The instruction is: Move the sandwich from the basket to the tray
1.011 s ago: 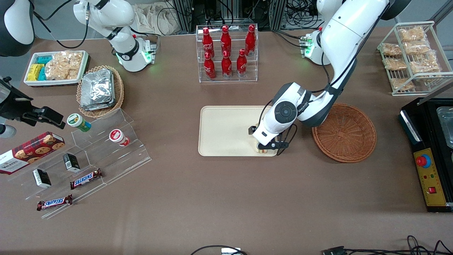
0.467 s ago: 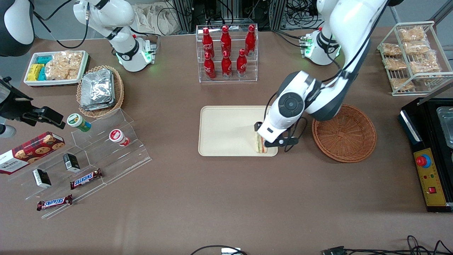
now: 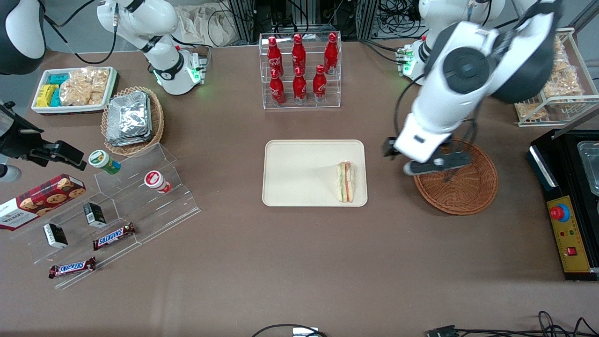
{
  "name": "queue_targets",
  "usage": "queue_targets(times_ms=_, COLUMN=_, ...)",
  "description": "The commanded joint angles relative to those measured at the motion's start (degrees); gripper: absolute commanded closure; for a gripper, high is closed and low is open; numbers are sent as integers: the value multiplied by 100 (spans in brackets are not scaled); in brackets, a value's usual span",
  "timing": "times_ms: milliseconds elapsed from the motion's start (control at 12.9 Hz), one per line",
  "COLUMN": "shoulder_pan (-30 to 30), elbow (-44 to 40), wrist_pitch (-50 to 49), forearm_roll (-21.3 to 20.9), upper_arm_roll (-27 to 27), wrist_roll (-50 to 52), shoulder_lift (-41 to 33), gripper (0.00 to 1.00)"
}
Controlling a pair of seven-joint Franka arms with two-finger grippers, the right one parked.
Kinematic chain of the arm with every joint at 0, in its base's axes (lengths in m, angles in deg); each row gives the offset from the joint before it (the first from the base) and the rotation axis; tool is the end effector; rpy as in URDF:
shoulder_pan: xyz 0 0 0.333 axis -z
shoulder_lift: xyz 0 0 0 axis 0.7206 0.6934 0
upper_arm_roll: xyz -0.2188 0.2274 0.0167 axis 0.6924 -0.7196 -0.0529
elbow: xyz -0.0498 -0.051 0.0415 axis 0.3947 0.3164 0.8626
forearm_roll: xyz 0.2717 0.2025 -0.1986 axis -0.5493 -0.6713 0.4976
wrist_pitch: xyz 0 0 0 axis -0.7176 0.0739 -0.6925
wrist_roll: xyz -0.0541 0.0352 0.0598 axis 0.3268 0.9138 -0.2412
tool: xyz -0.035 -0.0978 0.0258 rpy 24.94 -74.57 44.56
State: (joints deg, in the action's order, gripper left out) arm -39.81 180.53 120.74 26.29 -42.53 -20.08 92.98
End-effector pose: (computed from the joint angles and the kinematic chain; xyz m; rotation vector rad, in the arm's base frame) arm 0.5440 -0.2202 0.5363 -3.0571 -0.2110 0.0584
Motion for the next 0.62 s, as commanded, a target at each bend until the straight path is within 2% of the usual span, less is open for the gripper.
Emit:
queue_targets(times_ms=0, shoulder_pan=4, elbow=904, wrist_pitch=150, forearm_roll=329, upper_arm_roll=-900, wrist_roll=-938, shoulder_lift=-906, gripper=0)
queue_targets(times_ms=311, shoulder_pan=48, elbow=960, wrist_pitch=204, forearm_roll=365, upper_arm_roll=-1667, wrist_roll=-1564, shoulder_lift=-1146, gripper=0)
queue_targets(times_ms=544, shoulder_pan=57, elbow=880, wrist_pitch=168, forearm_roll=365, upper_arm_roll=-1888, wrist_roll=-1556, shoulder_lift=-1128, gripper=0)
